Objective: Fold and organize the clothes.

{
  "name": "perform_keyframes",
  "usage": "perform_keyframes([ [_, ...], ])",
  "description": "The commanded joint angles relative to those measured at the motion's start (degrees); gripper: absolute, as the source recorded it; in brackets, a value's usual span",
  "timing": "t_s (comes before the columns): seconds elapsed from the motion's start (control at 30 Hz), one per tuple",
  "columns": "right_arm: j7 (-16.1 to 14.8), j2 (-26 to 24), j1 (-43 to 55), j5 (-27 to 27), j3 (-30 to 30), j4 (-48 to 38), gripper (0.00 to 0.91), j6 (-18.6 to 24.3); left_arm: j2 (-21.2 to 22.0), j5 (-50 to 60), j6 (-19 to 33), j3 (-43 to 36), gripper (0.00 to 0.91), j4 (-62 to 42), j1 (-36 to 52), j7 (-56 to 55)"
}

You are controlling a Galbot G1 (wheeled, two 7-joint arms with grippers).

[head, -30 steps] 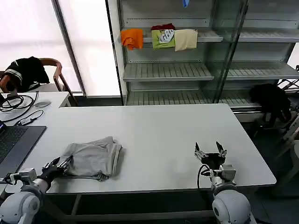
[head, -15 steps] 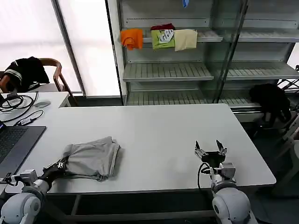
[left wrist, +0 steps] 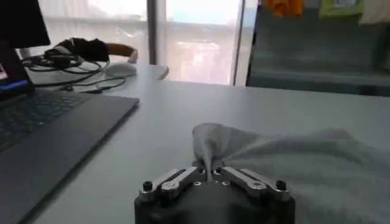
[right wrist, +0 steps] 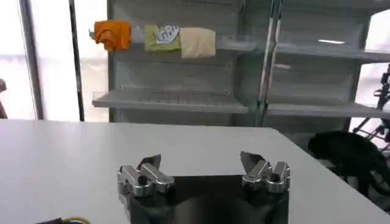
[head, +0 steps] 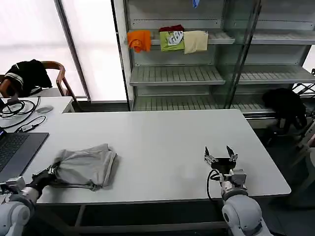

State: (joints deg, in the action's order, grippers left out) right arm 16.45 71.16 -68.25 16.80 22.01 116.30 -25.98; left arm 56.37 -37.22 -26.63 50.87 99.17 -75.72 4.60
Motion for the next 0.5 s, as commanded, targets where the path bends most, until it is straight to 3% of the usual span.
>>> perform_keyframes([
  [0.03, 0.02, 0.02, 0.47, 0.1, -0.57, -0.24, 0.907, 0.06, -9.47, -1.66, 0.08, 12.4, 0.01, -5.84, 0.08, -0.38],
  [0.27, 0.01, -0.23, 0.64, 0.37, -0.9, -0.27, 0.907, 0.15, -16.34, -0.12, 0.77, 16.54, 0.01, -10.21, -0.34, 0.24],
  [0.5, 0.0, -0.36, 0.19, 0.46, -0.69, 0.27, 0.907, 0.14, -13.81, 1.42, 0.44, 13.22, 0.01, -3.95, 0.62, 0.65],
])
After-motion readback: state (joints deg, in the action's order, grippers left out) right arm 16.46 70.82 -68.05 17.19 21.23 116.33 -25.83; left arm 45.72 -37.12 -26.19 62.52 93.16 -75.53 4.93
